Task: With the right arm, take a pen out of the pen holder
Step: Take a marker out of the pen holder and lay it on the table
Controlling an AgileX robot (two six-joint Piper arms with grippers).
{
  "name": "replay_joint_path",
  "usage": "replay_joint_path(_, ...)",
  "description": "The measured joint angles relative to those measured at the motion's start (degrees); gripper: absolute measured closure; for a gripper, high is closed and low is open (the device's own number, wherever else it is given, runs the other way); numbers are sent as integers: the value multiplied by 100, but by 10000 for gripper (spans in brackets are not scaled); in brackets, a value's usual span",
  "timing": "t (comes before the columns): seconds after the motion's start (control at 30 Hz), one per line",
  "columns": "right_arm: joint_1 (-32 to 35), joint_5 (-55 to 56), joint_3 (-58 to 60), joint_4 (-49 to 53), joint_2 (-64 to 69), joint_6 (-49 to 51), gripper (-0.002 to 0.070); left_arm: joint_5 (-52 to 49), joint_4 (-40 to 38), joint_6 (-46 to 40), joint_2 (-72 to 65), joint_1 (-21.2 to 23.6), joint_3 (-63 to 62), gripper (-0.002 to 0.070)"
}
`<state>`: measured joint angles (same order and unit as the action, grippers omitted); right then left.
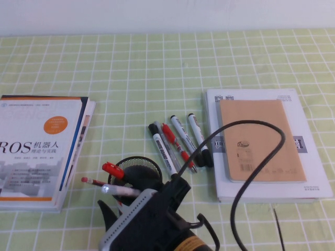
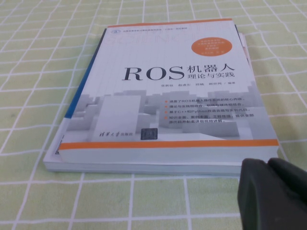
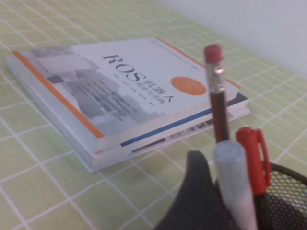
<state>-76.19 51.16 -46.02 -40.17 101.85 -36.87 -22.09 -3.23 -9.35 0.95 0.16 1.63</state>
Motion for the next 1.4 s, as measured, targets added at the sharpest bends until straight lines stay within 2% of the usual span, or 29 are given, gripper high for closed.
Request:
replay_joint_path(0.3, 0, -23, -299, -158, 456, -57, 259, 0, 0, 0, 0, 0, 0, 681)
replay_joint_path(0.93, 32, 45, -617, -509, 769, -369, 364, 0, 0, 0, 0, 0, 0, 681)
replay_joint_path(1.17, 47, 79, -719, -520, 769, -369, 374, 0, 0, 0, 0, 0, 0, 681)
replay_joint_path(1.4, 47, 79, -721, -551, 769, -369, 459, 0, 0, 0, 0, 0, 0, 681)
